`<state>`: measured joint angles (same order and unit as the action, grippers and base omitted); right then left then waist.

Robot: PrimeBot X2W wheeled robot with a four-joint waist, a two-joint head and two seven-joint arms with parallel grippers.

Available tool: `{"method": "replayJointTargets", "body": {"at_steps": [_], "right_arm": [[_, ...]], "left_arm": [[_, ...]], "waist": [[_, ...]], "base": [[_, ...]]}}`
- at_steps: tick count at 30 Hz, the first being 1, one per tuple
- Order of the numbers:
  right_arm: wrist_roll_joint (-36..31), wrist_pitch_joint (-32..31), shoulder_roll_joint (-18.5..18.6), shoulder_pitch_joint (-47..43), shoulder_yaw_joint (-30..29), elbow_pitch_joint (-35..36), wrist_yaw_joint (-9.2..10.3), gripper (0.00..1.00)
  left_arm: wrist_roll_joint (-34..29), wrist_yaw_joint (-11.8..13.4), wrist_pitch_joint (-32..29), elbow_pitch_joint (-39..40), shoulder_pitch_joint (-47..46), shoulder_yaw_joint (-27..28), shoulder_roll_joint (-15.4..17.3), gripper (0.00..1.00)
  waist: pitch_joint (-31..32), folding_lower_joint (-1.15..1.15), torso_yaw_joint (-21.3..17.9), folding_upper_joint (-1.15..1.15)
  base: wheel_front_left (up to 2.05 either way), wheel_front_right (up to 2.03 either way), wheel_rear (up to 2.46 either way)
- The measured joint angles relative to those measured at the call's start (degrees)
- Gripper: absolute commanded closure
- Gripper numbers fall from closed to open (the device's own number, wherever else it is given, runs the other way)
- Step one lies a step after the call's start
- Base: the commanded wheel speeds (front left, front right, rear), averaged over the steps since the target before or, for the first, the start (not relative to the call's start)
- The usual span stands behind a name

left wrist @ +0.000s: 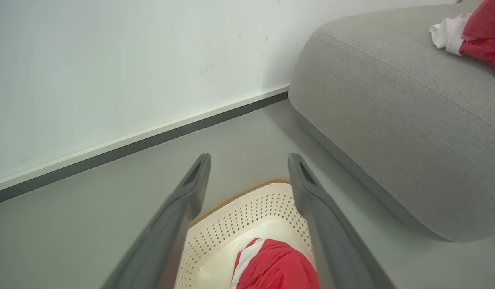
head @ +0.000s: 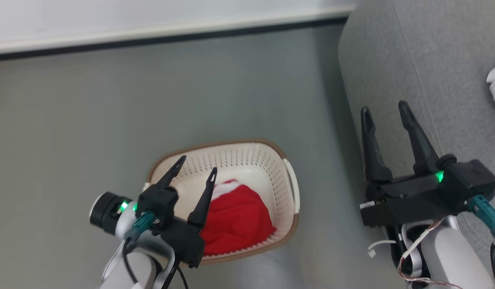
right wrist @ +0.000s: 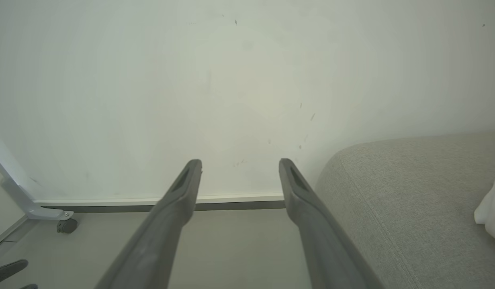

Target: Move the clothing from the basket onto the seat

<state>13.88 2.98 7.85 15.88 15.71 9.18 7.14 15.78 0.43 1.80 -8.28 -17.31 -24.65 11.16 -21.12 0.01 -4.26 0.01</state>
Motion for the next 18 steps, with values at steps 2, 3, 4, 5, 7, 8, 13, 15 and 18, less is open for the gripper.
{"method": "replayJointTargets", "body": {"at_steps": [2,3,4,5,7,8,13,15,18], "right_arm": [[-0.37,-0.42,-0.49,1.63,0.09,1.08,0.00,0.00],[-0.48,-0.43,-0.65,2.17,0.11,1.42,0.00,0.00],[-0.67,-0.43,-0.81,2.70,0.11,1.74,0.00,0.00],[-0.79,-0.43,-1.02,3.24,0.15,1.98,0.00,0.00],[-1.12,-0.44,-1.37,4.23,0.27,2.53,0.00,0.00],[-1.41,-0.44,-1.51,4.76,0.37,2.82,0.00,0.00],[-2.01,-0.40,-2.27,7.35,0.96,3.72,0.00,0.00],[-2.42,-0.37,-2.54,8.32,1.43,3.86,0.00,0.00],[-2.44,0.02,-3.09,10.01,2.75,4.01,0.00,0.00]], "left_arm": [[-1.56,-1.01,-0.80,-1.92,-2.22,-1.26,-0.01,0.00],[-1.93,-1.35,-1.31,-2.65,-3.05,-1.78,-0.01,0.00],[-2.27,-1.85,-1.55,-3.31,-3.82,-2.26,0.00,0.00],[-2.67,-2.11,-1.82,-4.03,-4.60,-2.72,0.00,0.00],[-2.87,-3.04,-2.37,-5.23,-5.99,-3.52,-0.12,0.00],[-3.07,-3.18,-2.76,-5.92,-6.64,-3.83,-0.20,0.00],[-4.58,-4.99,-4.32,-9.58,-10.04,-5.89,-0.30,0.00],[-5.22,-5.11,-4.78,-11.10,-11.11,-6.60,-0.20,0.00],[-5.43,-6.01,-5.79,-13.69,-12.26,-7.32,0.57,0.00]], "waist": [[-2.49,0.00,-0.96,0.00],[-3.32,0.00,-1.29,0.00],[-4.16,0.00,-1.60,0.00],[-5.02,0.00,-1.93,0.00],[-6.73,0.00,-2.55,0.00],[-7.57,0.01,-2.85,0.00],[-11.76,0.00,-4.35,0.00],[-13.34,0.00,-4.94,0.00],[-15.62,0.00,-5.92,0.00]], "base": [[0.00,0.00,0.00],[0.00,0.00,0.00],[0.00,0.00,0.00],[0.00,0.00,0.00],[0.00,0.00,0.00],[0.00,0.00,0.00],[0.00,0.00,0.00],[0.00,0.00,0.00],[0.00,0.00,0.00]]}}
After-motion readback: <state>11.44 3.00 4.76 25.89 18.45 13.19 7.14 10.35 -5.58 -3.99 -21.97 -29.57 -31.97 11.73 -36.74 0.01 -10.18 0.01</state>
